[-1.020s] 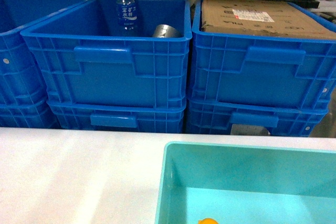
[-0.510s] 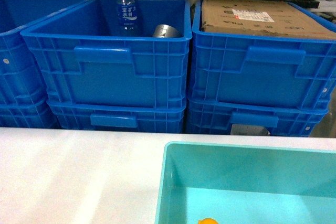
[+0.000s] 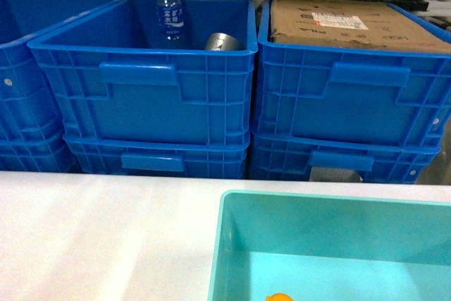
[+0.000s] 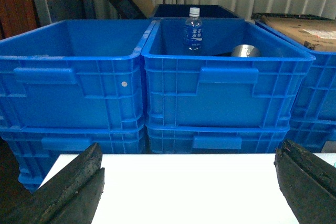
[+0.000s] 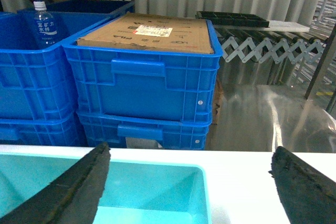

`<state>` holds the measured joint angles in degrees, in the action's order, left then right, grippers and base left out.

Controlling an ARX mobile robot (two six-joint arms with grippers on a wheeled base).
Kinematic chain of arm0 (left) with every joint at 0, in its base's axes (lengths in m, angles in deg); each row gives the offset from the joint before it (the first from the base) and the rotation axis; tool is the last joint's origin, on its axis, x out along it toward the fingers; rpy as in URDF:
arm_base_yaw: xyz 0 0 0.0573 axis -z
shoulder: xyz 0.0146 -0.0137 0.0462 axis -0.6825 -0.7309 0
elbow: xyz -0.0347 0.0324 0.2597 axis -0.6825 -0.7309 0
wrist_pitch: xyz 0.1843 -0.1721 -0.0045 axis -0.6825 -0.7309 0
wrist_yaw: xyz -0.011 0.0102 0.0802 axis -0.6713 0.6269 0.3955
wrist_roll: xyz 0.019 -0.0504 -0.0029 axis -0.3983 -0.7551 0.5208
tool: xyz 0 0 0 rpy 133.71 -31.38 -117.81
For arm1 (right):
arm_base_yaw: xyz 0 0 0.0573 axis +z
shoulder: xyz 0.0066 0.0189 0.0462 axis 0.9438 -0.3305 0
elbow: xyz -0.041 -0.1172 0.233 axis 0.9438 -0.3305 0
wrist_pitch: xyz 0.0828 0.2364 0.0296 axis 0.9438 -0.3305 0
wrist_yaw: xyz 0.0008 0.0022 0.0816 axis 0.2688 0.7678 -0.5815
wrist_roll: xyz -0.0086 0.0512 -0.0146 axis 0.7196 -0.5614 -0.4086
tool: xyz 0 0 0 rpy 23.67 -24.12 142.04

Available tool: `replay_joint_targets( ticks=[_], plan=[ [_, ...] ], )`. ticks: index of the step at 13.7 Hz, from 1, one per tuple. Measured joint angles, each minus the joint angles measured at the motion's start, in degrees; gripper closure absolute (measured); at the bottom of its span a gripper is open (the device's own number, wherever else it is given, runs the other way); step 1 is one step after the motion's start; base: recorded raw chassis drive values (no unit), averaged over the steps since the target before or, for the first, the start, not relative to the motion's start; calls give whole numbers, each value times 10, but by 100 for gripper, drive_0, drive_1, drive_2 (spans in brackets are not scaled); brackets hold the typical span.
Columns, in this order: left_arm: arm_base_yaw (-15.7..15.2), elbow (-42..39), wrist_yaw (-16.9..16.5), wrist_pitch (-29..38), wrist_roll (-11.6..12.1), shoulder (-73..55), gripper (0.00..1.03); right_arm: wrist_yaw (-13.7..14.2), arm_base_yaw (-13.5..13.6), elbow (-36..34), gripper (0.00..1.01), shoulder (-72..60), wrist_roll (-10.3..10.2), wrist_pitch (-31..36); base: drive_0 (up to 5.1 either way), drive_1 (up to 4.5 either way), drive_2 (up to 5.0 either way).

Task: Pick red block from blue box to shelf

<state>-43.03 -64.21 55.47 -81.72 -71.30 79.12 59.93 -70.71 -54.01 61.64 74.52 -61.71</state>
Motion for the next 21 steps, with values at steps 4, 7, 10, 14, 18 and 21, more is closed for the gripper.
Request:
replay_joint_targets(
  ticks=[4, 7, 10, 14, 18, 21],
  plan=[
    [0, 0, 0, 0, 0, 0, 5, 0, 0, 0, 67, 0, 0, 0, 0, 0, 0],
    [0, 0, 0, 0, 0, 0, 5, 0, 0, 0, 83, 0, 1, 0, 0, 0, 0],
    [0, 0, 0, 0, 0, 0, 5, 0, 0, 0, 45, 0, 1, 0, 0, 0, 0],
    [0, 0, 0, 0, 0, 0, 5, 0, 0, 0, 2, 0, 0, 0, 0, 0, 0],
    [0, 0, 0, 0, 0, 0, 5, 6, 7, 0, 3, -13, -2, 21, 0, 0, 0],
    [0, 0, 0, 0, 0, 0, 5, 43, 78, 26, 3, -254, -24, 202, 0, 0, 0]
  ],
)
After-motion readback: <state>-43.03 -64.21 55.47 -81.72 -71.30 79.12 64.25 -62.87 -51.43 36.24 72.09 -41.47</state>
